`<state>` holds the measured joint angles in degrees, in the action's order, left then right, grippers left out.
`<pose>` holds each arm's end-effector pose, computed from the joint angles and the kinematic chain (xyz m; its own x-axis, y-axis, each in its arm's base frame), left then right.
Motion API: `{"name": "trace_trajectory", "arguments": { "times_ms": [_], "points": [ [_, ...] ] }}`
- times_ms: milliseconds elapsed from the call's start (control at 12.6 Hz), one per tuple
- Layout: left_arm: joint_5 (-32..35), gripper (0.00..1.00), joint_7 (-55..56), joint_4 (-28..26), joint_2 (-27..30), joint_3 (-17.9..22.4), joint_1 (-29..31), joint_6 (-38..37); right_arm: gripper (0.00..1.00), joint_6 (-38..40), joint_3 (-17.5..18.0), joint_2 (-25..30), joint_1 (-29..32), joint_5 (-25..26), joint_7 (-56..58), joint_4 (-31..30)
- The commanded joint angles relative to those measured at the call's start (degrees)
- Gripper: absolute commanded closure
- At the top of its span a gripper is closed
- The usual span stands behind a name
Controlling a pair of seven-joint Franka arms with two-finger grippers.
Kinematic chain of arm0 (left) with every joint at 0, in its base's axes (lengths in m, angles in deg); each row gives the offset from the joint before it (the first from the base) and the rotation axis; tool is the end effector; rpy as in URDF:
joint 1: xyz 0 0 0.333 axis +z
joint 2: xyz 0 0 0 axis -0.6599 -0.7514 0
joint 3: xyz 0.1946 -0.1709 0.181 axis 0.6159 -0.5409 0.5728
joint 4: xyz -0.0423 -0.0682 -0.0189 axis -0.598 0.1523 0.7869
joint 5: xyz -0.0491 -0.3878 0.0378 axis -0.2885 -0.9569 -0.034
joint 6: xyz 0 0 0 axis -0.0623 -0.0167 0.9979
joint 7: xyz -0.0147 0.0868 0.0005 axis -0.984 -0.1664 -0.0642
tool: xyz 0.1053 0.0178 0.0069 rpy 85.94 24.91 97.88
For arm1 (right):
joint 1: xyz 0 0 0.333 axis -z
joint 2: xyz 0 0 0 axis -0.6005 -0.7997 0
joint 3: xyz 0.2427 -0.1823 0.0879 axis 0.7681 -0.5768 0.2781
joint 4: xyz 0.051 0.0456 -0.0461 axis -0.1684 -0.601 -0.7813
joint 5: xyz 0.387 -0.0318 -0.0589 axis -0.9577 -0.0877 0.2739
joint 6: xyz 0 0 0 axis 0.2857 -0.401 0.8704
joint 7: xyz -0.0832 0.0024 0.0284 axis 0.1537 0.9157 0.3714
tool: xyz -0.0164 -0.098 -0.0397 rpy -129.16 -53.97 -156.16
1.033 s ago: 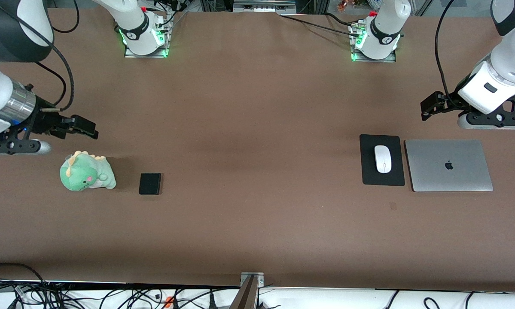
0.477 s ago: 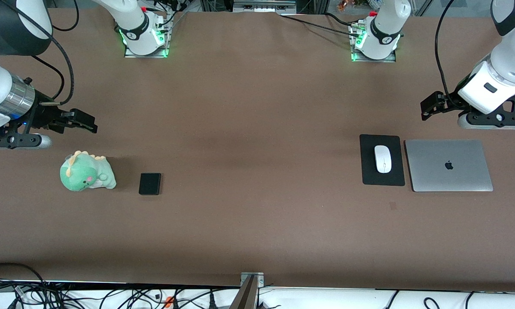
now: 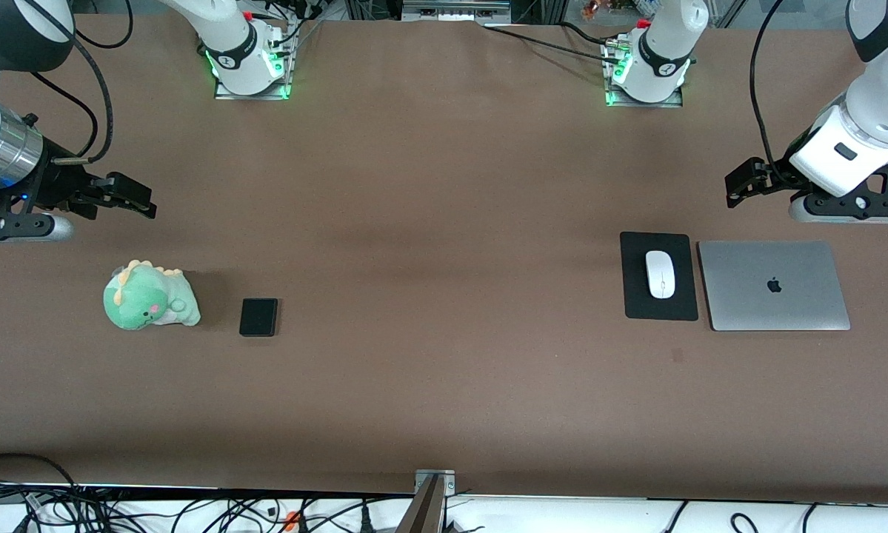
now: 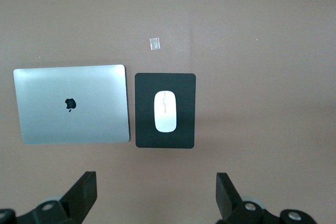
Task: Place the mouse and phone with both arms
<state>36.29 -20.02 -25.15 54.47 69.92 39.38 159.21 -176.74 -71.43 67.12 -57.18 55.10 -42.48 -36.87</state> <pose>0.5597 -0.0536 0.5738 0.9997 -0.0098 -0.0222 -0.0104 -0.9996 -0.0252 0.5902 0.0532 0.5712 0.9993 0.0113 -0.0348 0.0091 -0.9979 -0.0641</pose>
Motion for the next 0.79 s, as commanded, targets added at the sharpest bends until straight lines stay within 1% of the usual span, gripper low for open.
{"name": "trace_trajectory", "arguments": {
  "times_ms": [0, 79, 159, 397, 715],
  "points": [
    [-1.3, 0.00, 0.2, 0.3, 0.1, -0.1, 0.2, -0.6, 0.00, 0.4, 5.1, 1.4, 4.4, 1.7, 0.3, -1.1],
    [-1.3, 0.00, 0.2, 0.3, 0.0, -0.1, 0.2, -0.6, 0.00, 0.4, 8.8, 2.0, 7.8, 1.8, 0.3, -1.2],
    [-1.3, 0.00, 0.2, 0.3, 0.1, -0.1, 0.2, -0.6, 0.00, 0.4, 11.4, 2.2, 10.3, 1.9, 0.3, -1.3],
    [-1.3, 0.00, 0.2, 0.3, 0.1, -0.1, 0.2, -0.6, 0.00, 1.3, 14.0, 2.3, 13.0, 1.9, 0.2, -1.3],
    [-1.3, 0.00, 0.2, 0.3, 0.1, -0.1, 0.2, -0.6, 0.00, 1.3, 14.2, 2.3, 13.0, 2.3, 0.1, -1.2]
  ]
}}
